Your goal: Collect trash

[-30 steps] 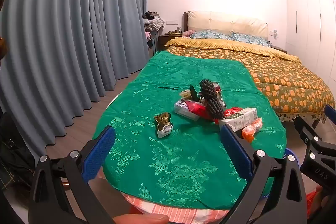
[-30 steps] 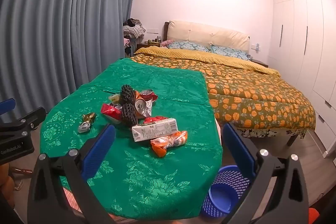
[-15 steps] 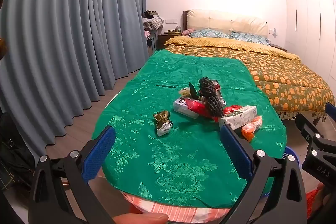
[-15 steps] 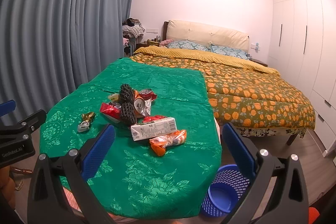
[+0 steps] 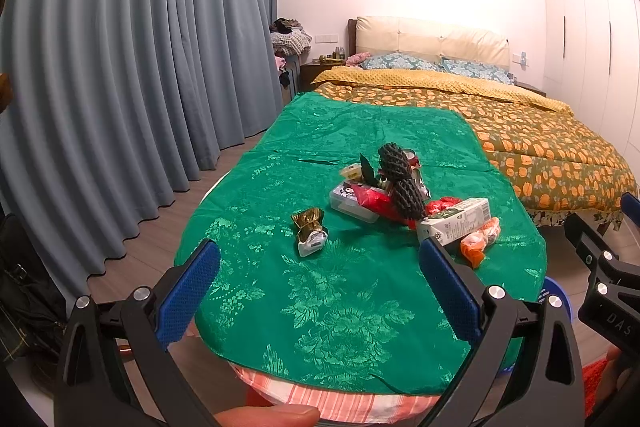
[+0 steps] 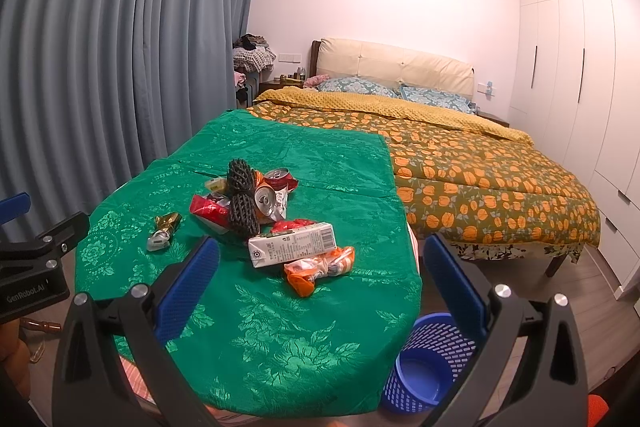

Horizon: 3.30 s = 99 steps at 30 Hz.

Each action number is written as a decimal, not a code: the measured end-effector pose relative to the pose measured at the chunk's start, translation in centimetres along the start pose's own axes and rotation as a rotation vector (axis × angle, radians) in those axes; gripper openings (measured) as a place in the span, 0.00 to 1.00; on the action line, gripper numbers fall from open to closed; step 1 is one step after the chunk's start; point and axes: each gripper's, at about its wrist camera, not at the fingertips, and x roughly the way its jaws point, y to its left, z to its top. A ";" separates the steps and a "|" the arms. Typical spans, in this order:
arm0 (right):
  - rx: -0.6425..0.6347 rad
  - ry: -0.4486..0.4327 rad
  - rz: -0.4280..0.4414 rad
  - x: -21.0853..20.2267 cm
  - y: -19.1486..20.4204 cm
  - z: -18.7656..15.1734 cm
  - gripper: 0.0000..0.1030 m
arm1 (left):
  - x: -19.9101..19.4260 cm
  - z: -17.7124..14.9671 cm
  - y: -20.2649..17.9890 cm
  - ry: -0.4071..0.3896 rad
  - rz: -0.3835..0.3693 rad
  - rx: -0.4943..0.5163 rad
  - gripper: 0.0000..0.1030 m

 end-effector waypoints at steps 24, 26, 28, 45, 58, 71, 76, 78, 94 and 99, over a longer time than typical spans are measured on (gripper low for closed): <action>0.001 0.003 -0.002 0.0 0.0 0.0 0.96 | 0.0 -0.5 -0.1 0.001 -0.001 0.004 0.96; 0.000 0.004 -0.002 0.1 0.0 0.0 0.96 | 0.1 -0.6 -0.2 0.001 -0.002 0.005 0.96; 0.000 0.005 -0.002 0.1 -0.1 -0.1 0.96 | 0.1 -0.6 -0.2 0.002 -0.001 0.005 0.96; 0.005 0.008 -0.002 0.0 -0.5 -0.2 0.96 | -0.2 -0.5 -0.6 0.006 -0.006 0.012 0.96; 0.005 0.010 -0.002 0.0 -0.6 -0.3 0.96 | -0.1 -0.5 -0.6 0.006 -0.006 0.012 0.96; 0.004 0.010 -0.003 0.0 -0.5 -0.2 0.96 | -0.1 -0.5 -0.6 0.007 -0.006 0.012 0.96; 0.004 0.010 -0.003 0.0 -0.5 -0.2 0.96 | -0.1 -0.5 -0.6 0.007 -0.006 0.012 0.96; 0.004 0.011 -0.002 0.0 -0.5 -0.2 0.96 | -0.2 -0.5 -0.5 0.007 -0.008 0.012 0.96; 0.004 0.011 -0.002 -0.1 -0.5 -0.2 0.96 | -0.2 -0.4 -0.5 0.008 -0.007 0.012 0.96; 0.004 0.010 -0.002 -0.1 -0.6 -0.2 0.96 | -0.2 -0.5 -0.5 0.008 -0.008 0.012 0.96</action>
